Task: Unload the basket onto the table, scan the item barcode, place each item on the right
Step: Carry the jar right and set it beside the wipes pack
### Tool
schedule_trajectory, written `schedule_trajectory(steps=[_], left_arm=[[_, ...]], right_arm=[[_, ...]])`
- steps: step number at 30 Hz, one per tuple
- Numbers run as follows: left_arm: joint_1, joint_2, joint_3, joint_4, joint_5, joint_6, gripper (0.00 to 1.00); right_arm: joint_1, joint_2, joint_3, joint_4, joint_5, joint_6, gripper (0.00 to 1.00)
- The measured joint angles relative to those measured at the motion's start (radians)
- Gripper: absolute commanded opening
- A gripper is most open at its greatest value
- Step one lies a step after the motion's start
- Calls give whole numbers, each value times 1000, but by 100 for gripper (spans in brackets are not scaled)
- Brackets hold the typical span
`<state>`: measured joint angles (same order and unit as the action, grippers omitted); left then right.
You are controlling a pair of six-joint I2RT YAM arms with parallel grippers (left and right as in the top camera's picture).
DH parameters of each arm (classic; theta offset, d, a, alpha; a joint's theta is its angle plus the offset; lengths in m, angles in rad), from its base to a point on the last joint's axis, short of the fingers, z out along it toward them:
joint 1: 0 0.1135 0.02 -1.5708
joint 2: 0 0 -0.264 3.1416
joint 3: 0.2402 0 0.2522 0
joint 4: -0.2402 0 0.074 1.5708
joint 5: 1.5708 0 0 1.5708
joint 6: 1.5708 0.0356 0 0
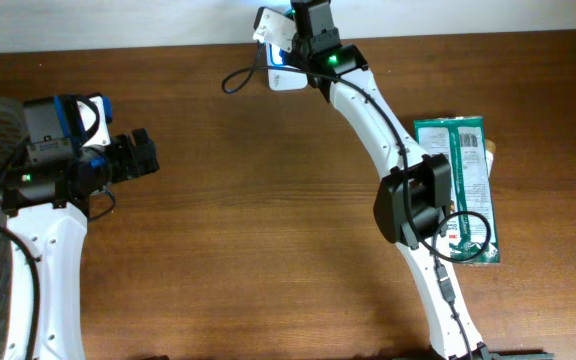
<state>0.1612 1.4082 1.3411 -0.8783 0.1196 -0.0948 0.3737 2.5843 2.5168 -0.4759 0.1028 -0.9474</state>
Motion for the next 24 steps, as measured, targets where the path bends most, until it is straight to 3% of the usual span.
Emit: schedule_trajectory(steps=[4,8,9,12,14,15,21,22,23,24], left_arm=[[0,0,0,0,0,0,99],[0,0,0,1,0,0,99],[0,0,0,0,0,0,99],[0,0,0,0,0,0,99],[0,0,0,0,0,0,99],[0,0,0,0,0,0,99],[0,0,0,-1,0,0,99],[0,0,0,0,0,0,99],[0,0,0,0,0,0,99],[0,0,0,0,0,0,99]], right_arm=[[-14,-106,-3,-188,-16,120,36],[-40,-278,8,-545,-24,212,34],[-66,-297,11,-695,-34,241,30],[-145,-280,-11,-818,-93,301,29],[-206,-273,-62,-822,-132,344,31],[-255,-272,-123,-822,-162,367,37],[-355,-256,-410,-729,-218,401,39],[-360,-262,-427,-707,-226,402,46],[-364,-265,-436,-693,-233,402,81],[-365,-267,-441,-688,-240,402,99]])
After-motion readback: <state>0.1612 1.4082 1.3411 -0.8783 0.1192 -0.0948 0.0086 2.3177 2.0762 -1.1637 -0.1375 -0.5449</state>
